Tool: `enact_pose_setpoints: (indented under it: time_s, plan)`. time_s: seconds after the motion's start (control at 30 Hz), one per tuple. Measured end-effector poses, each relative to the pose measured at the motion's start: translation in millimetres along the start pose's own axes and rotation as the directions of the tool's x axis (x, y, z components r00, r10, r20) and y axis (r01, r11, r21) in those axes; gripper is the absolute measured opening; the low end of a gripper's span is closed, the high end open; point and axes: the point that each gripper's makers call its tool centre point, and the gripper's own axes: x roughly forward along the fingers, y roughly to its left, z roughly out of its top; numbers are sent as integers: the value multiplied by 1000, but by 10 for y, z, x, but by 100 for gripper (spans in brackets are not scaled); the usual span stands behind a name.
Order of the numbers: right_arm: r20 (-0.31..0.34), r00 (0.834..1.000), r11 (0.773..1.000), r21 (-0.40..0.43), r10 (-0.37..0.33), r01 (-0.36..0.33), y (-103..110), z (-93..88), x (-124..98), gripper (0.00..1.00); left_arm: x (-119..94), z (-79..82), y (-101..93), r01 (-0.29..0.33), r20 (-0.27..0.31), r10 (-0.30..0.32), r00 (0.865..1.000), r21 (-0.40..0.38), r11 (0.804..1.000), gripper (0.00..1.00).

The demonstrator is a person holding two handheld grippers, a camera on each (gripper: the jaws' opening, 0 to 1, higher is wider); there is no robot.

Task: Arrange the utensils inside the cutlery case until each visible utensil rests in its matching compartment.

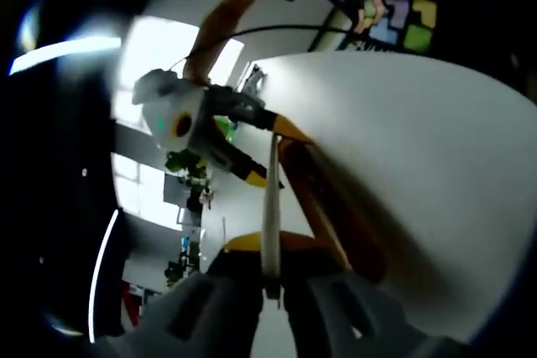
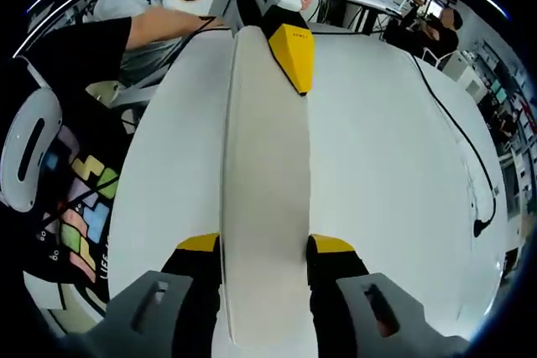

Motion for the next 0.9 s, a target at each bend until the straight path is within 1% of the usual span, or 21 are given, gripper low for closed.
enact_pose_setpoints:
  time_s: [0.13,0.2,0.23,0.3,0.4,0.47,0.57,0.6,0.63,0.7,0.9]
  plan:
    - [4,1000,1000,5,-7,7,-12,-1,-47,40,-14,21,-8,-20,16,20,1000,-1,1000,4]
    - [13,1000,999,-33,2,-2,-6,3,-74,41,-33,40,-6,-27,34,27,999,-4,1000,4]
    - [15,1000,999,-39,0,0,-1,5,-84,41,-47,47,-3,-31,41,31,999,2,1000,4]
    - [20,1000,999,-34,3,-2,7,27,-93,41,-66,48,0,-32,44,32,999,8,999,4]
    - [19,1000,1000,-21,10,-9,45,36,-80,40,-76,40,-35,-18,33,17,999,28,999,4]
    - [2,1000,1000,-29,7,-7,42,8,-75,41,-103,65,-22,-25,54,24,998,14,1000,4]
    - [6,1000,1000,-19,12,-12,49,8,-66,41,-116,53,-32,-27,53,26,998,21,999,4]
    - [2,1000,1000,-18,12,-12,46,2,-69,41,-130,79,-31,-31,70,30,997,17,999,4]
    - [2,1000,1000,-19,11,-11,46,-1,-72,41,-137,74,-36,-32,73,31,997,14,999,4]
    - [2,1000,1000,-8,1,-1,34,-3,-76,41,-138,62,-47,-35,64,33,997,23,999,4]
    - [-4,1000,1000,-5,0,0,43,-25,-74,40,-136,91,-78,-32,74,30,997,26,999,4]
